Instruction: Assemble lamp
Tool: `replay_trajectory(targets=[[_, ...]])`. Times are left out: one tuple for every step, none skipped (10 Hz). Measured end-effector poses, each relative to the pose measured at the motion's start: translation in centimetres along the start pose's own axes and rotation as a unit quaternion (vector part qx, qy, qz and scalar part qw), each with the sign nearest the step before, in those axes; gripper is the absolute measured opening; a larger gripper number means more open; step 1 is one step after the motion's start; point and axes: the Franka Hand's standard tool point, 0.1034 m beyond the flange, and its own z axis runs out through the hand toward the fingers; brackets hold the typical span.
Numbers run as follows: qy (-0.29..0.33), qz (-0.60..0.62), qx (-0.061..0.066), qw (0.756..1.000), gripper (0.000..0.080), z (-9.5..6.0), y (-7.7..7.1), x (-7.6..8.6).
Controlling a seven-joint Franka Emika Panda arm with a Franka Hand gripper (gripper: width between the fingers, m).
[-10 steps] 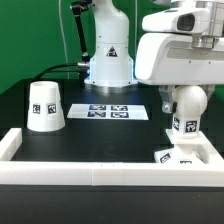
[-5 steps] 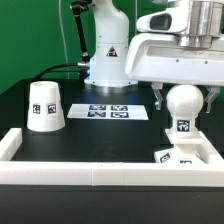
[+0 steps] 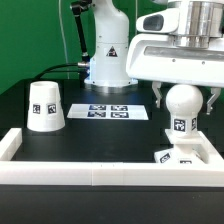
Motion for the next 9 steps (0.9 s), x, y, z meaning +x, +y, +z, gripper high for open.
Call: replay_trajectory(targets=[[-0.003, 0.042, 0.003, 0.999, 0.0576, 0.01, -0.04, -0.05], [-0.006, 0.079, 0.006, 0.997, 0.0576, 0.01, -0.07, -0.1], [-0.02, 0.143, 0.006, 0.989, 0.0576, -0.03, -0.08, -0.31], [-0.036, 0.218, 0.01, 0.975, 0.0576, -0.07, 0.0, -0.3], [-0.044, 0.271, 0.013, 0.961, 0.0576, -0.08, 0.03, -0.18], [-0.048, 0.32, 0.013, 0.946, 0.0576, -0.07, -0.16, -0.34], [-0.049, 0.346, 0.012, 0.937, 0.0576, -0.05, -0.43, -0.55], [-0.05, 0.349, 0.012, 0.936, 0.0576, -0.05, -0.45, -0.57], [-0.053, 0.384, 0.013, 0.922, 0.0576, -0.05, -0.59, -0.66]])
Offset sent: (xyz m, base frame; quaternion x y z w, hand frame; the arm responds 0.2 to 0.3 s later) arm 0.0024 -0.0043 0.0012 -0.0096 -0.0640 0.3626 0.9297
